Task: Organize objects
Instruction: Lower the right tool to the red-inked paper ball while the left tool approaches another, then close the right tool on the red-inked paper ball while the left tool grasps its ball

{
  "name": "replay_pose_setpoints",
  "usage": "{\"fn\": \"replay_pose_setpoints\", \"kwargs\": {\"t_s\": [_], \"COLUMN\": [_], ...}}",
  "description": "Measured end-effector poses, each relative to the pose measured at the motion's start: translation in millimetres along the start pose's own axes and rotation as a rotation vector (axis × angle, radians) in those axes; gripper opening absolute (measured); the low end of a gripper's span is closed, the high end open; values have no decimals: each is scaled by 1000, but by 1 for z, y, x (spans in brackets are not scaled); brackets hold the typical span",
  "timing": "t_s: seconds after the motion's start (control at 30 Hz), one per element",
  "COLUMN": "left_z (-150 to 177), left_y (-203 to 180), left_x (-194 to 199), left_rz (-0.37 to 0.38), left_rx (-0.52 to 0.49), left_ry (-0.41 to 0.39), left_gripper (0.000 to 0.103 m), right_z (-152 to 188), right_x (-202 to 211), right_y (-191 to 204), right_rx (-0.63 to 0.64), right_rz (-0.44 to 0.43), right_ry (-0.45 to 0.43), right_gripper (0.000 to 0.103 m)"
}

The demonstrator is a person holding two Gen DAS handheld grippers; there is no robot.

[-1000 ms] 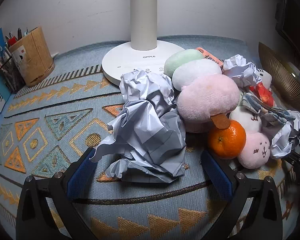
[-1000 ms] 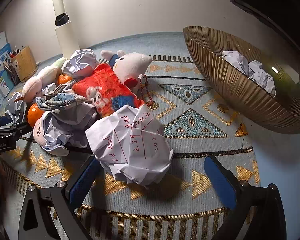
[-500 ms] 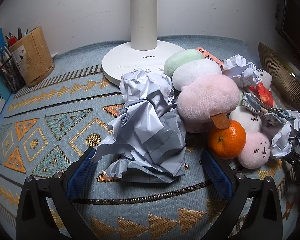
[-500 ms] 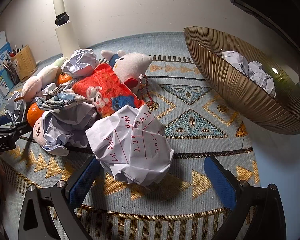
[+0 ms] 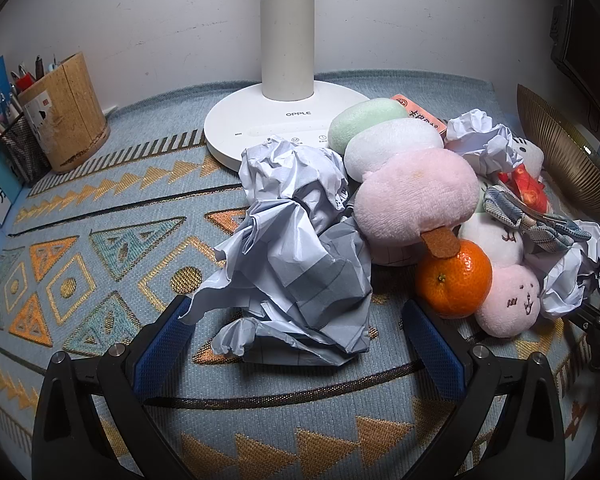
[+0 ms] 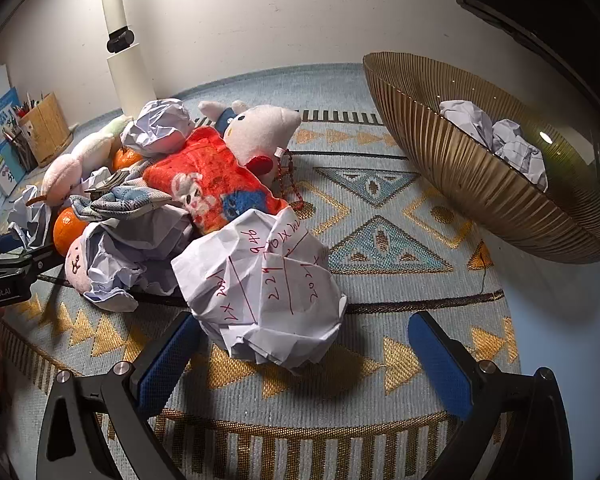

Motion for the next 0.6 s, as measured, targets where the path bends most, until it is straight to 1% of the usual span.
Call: {"fn": "replay_pose_setpoints", "kwargs": {"t_s": [0.6], "left_z": [1], "left_y": [-1], "left_x": [0], "left_rz": [1], "left_rx": [2], "left_ry": [1], "left_gripper": [103], "right_z": [0], "right_x": [0], "right_y": [0], "right_rx": [1], "right_rz": [-1], "right_ry": [0], "right_gripper": [103]}}
Point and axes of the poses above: each gripper's, at about its wrist camera, not at the fingertips, and x roughly against the way its jaws point, y to its left, z to its underside, the point moved 6 cm from there along -x, roughly the way its jaws point, and after that the axes turned 6 degrees about -z, right-handed, at the moved point
